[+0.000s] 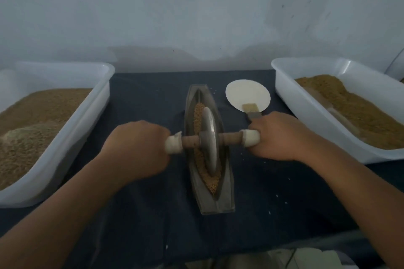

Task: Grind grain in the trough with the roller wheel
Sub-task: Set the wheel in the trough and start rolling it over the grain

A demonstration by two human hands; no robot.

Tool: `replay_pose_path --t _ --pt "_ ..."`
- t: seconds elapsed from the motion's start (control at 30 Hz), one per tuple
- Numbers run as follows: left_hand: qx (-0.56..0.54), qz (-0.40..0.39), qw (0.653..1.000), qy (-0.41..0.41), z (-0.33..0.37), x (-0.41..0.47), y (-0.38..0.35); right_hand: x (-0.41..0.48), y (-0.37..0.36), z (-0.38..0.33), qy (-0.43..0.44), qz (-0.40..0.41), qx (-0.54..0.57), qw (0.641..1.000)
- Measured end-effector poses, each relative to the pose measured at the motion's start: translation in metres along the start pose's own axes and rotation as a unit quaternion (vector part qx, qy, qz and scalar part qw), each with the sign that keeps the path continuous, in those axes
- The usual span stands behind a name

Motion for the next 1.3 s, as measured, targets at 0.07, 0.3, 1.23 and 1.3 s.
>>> replay_pose_path --t 0.07,0.3,1.23,1.3 --pt "0.008 0.006 1.000 0.014 0.000 0.009 -0.004 0.008 -0.003 0.002 -0.009 0.013 -0.025 1.000" --pt "-0.003 -0.012 0.996 0.093 -0.014 0.081 -0.012 0.072 0.000 0.007 -0.055 0.173 -0.072 0.981" --pt "-0.008 0.062 0.998 0.013 0.001 -0.013 0.003 0.008 0.000 -0.002 -0.017 -0.059 -0.006 0.998" --pt "0.008 0.050 0.999 0.021 0.002 0.004 0.000 0.018 -0.006 0.002 -0.029 -0.027 -0.029 0.999"
Point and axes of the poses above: each hand's wrist, its own x-axis towards the middle knuckle, its own y-axis out of the back of the hand, z = x × y, the point moved 9 cm from there along x, towards the middle knuckle, and after that the axes turned 9 degrees about z, right-handed, at the moved point
